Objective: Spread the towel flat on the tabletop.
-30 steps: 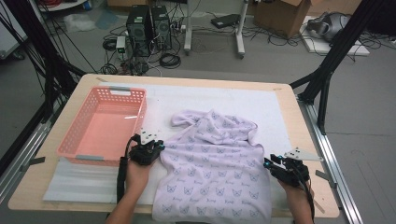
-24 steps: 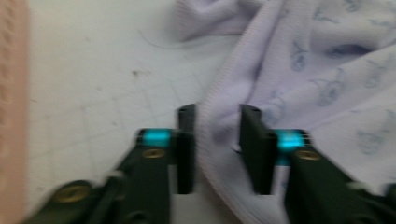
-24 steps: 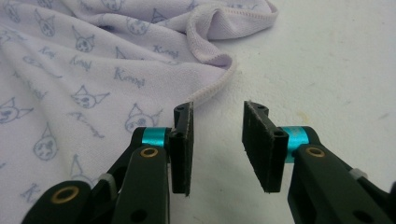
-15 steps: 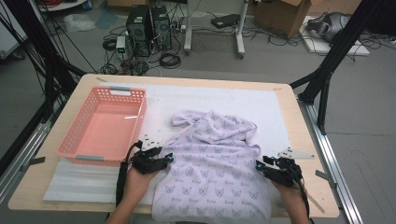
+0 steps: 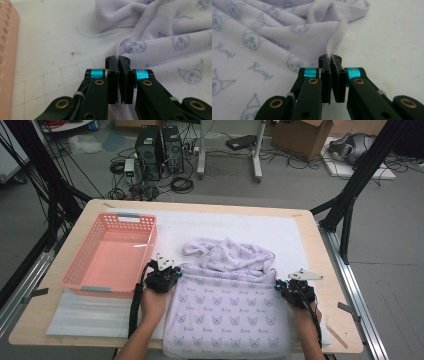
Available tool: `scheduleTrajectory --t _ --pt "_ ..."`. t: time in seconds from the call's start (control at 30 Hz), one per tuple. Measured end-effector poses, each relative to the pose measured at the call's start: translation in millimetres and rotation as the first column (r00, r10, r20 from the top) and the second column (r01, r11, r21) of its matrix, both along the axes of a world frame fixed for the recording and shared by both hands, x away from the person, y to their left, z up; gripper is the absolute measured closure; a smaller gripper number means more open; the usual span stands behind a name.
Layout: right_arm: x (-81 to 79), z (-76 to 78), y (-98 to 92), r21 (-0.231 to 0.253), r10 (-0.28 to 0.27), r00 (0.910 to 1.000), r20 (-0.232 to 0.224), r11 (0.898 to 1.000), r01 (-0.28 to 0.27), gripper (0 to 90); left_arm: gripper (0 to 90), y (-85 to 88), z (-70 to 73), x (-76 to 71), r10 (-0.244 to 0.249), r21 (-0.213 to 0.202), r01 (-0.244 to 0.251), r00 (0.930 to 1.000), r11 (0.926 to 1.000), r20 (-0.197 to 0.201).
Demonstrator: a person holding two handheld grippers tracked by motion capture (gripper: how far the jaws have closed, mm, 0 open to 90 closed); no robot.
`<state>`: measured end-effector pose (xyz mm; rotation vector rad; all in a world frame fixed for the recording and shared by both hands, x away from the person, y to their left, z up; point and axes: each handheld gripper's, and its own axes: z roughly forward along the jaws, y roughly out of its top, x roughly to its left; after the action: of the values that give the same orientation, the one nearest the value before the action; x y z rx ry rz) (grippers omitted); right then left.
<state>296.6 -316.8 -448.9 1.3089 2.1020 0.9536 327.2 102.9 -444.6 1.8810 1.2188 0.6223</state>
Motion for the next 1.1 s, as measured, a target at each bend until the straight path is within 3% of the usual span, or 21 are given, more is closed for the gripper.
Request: scheduleTrajectory --t 0.03,0.1,0.13,0.17,0.2,0.23,0.33,0.4,0.5,0.57,0.67,0.7,0.73,0.77,0.83,0.87,0.93,1.03,1.1 --pt "1.6 -0.3 -1.1 -0.021 -0.022 0.9997 0.007 1.0 0.022 87.1 85.8 -0.3 -1.3 1.6 0.002 -0.009 -0.002 1.0 1.0 0.0" --pt "4.2 -1.3 -6.1 0.026 -0.044 0.999 -0.012 0.999 0.044 86.9 85.5 -1.7 -2.6 1.7 -0.001 -0.024 0.001 1.0 0.9997 -0.009" --pt "3.4 -0.9 -6.3 0.026 -0.047 0.9988 -0.015 0.999 0.047 86.8 83.9 -1.8 -2.0 0.0 -0.013 -0.031 0.013 0.9999 0.9994 -0.008" --pt "2.2 -0.6 -6.1 0.024 -0.037 0.9993 -0.01 0.999 0.037 85.8 76.4 -1.2 -0.7 -1.9 -0.029 -0.046 0.029 0.9995 0.9985 -0.009" --pt "0.4 0.1 -6.4 0.034 -0.021 0.9998 -0.004 0.999 0.021 80.5 63.5 0.0 1.0 -4.5 -0.038 -0.059 0.037 0.9991 0.9976 -0.017" --pt "-2.1 0.6 -7.2 0.047 -0.015 0.9999 0.006 0.999 0.015 75.1 57.6 1.7 2.6 -8.8 -0.047 -0.067 0.045 0.9988 0.9967 -0.016" --pt "-10.9 2.1 -14.4 0.096 -0.014 0.9998 0.016 0.995 0.012 68.2 52.5 7.3 4.0 -24.9 -0.082 -0.073 0.081 0.9965 0.9941 -0.017" --pt "-16.6 3.8 -19.4 0.095 -0.015 0.9999 -0.003 0.995 0.015 66.1 50.3 11.4 3.0 -35.4 -0.096 -0.062 0.094 0.9953 0.9936 -0.018" --pt "-26.5 8.2 -24.7 0.124 0.011 0.9998 -0.014 0.992 -0.009 63.3 50.1 19.0 0.7 -50.6 -0.101 -0.072 0.1 0.9946 0.9924 -0.021" --pt "-35.0 8.1 -23.4 0.139 0.05 0.9982 -0.033 0.989 -0.045 62.0 50.4 21.1 -2.4 -58.9 -0.118 -0.085 0.113 0.9918 0.9899 -0.05" --pt "-43.6 5.1 -16.8 0.122 0.084 0.9944 -0.064 0.99 -0.076 61.9 54.4 20.1 -7.5 -66.2 -0.151 -0.081 0.144 0.9854 0.9862 -0.079" --pt "-44.3 3.9 -14.3 0.109 0.089 0.9934 -0.073 0.991 -0.081 62.0 58.7 18.8 -7.4 -67.5 -0.142 -0.062 0.138 0.9874 0.9885 -0.07" --pt "-44.1 2.6 -12.3 0.092 0.089 0.9932 -0.075 0.992 -0.082 64.1 71.3 17.8 -7.3 -67.6 -0.146 -0.05 0.143 0.9868 0.9885 -0.069" --pt "-43.8 2.4 -11.5 0.079 0.089 0.9936 -0.069 0.993 -0.084 72.9 80.6 16.7 -7.0 -67.1 -0.149 -0.036 0.147 0.9868 0.9886 -0.064" --pt "-42.2 2.5 -11.3 0.045 0.079 0.9947 -0.065 0.996 -0.077 86.5 86.7 14.4 -6.5 -66.7 -0.126 0.001 0.126 0.991 0.992 -0.046" --pt "-41.2 2.7 -12.0 0.032 0.075 0.9954 -0.06 0.997 -0.073 87.6 87.1 15.0 -6.7 -65.7 -0.093 0.015 0.093 0.9951 0.9955 -0.034" --pt "-39.2 2.1 -11.4 -0.004 0.046 0.9984 -0.032 0.999 -0.046 88.0 87.1 20.7 -7.0 -61.9 -0.051 -0.032 0.05 0.9972 0.9982 -0.055" --pt "-36.2 -1.6 -12.4 0.033 0.014 0.9998 -0.012 0.999 -0.014 86.3 85.2 25.7 -7.0 -61.7 -0.063 -0.081 0.058 0.9961 0.995 -0.063" --pt "-37.2 -1.4 -13.5 0.051 0.005 1.0 -0.007 0.999 -0.004 73.0 73.9 28.1 -6.6 -62.8 -0.084 -0.108 0.078 0.9949 0.9911 -0.055"
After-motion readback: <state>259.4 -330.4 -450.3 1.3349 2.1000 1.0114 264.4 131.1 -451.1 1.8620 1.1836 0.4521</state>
